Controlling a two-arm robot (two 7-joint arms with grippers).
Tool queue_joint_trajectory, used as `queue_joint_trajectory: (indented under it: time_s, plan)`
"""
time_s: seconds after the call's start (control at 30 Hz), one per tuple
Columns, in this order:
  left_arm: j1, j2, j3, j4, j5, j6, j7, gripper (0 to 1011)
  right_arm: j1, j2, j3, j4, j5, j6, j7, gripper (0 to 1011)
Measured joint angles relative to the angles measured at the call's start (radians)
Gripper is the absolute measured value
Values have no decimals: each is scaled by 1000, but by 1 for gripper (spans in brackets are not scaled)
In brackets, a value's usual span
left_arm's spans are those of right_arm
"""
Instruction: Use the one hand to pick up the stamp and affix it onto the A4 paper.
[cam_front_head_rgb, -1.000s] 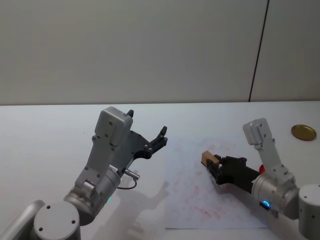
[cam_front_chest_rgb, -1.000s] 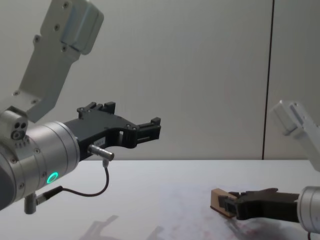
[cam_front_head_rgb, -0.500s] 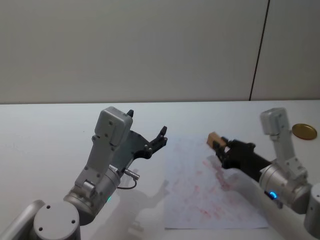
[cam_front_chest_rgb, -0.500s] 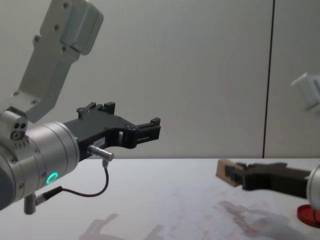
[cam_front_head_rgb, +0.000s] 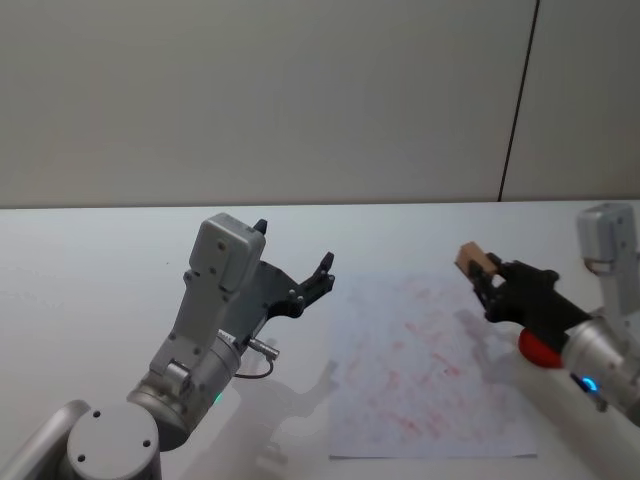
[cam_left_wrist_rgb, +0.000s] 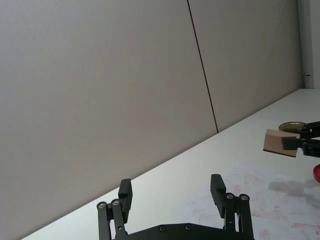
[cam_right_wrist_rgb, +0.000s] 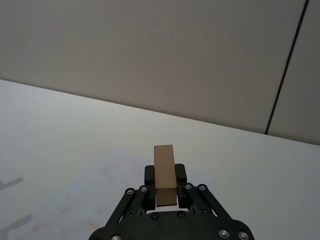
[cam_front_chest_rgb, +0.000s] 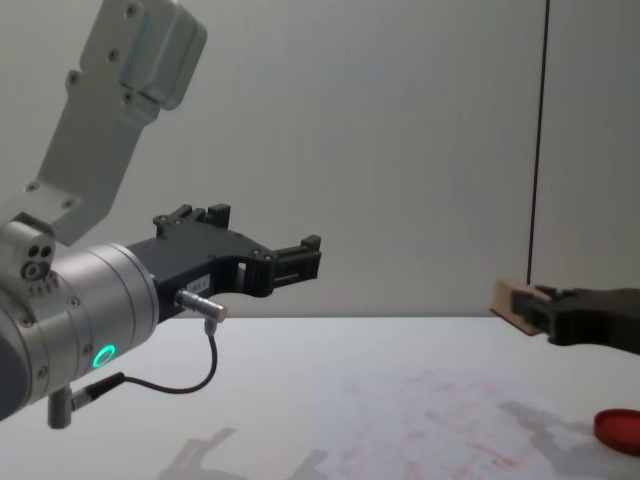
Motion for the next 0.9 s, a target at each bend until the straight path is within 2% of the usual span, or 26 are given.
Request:
queue_joint_trajectory:
  time_s: [0.53, 0.9]
  plan:
    - [0, 0, 0, 0, 0, 0, 0, 993, -90, 73, 47, -59, 27, 46, -36, 218]
    - [0, 0, 0, 0, 0, 0, 0, 993, -123, 95, 61, -50, 39, 56, -44, 218]
